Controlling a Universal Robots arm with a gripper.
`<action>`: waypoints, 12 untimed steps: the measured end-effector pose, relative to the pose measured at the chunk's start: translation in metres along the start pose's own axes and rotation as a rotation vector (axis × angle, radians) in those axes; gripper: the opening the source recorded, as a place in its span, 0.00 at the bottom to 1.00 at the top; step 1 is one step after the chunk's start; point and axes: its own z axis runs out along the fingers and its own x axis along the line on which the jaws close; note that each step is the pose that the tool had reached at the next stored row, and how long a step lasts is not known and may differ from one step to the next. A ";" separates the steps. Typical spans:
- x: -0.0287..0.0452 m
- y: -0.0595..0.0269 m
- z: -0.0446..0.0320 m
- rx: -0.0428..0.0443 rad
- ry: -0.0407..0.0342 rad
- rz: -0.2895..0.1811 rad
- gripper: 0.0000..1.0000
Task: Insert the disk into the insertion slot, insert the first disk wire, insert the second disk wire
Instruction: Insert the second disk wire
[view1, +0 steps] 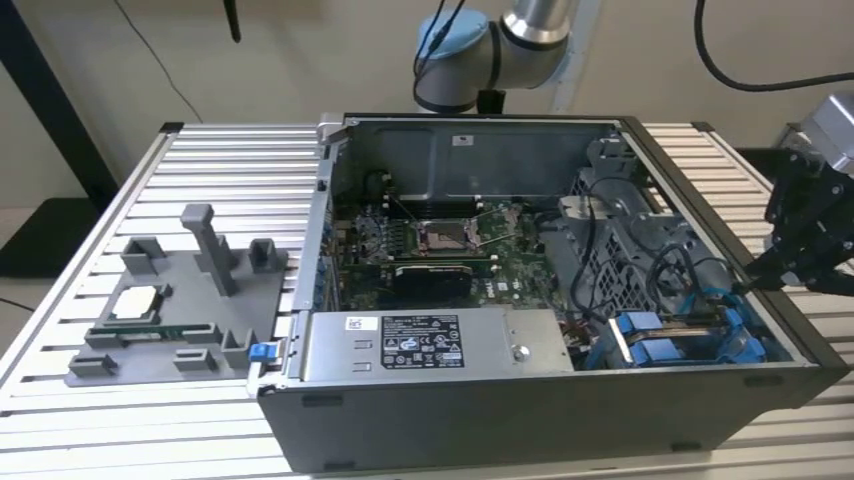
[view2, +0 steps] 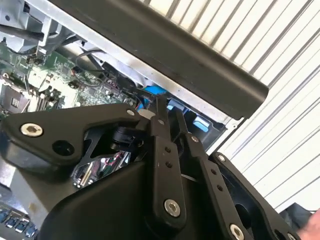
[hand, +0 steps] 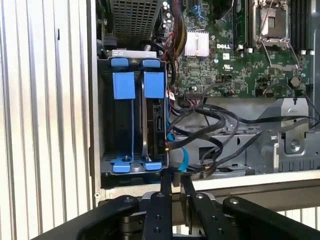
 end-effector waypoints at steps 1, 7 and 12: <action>0.0004 -0.0001 0.0017 0.0000 0.0007 0.000 1.00; 0.0011 -0.0006 0.0116 0.0009 0.0019 0.004 1.00; 0.0009 -0.0007 0.0141 0.0011 0.0017 0.006 1.00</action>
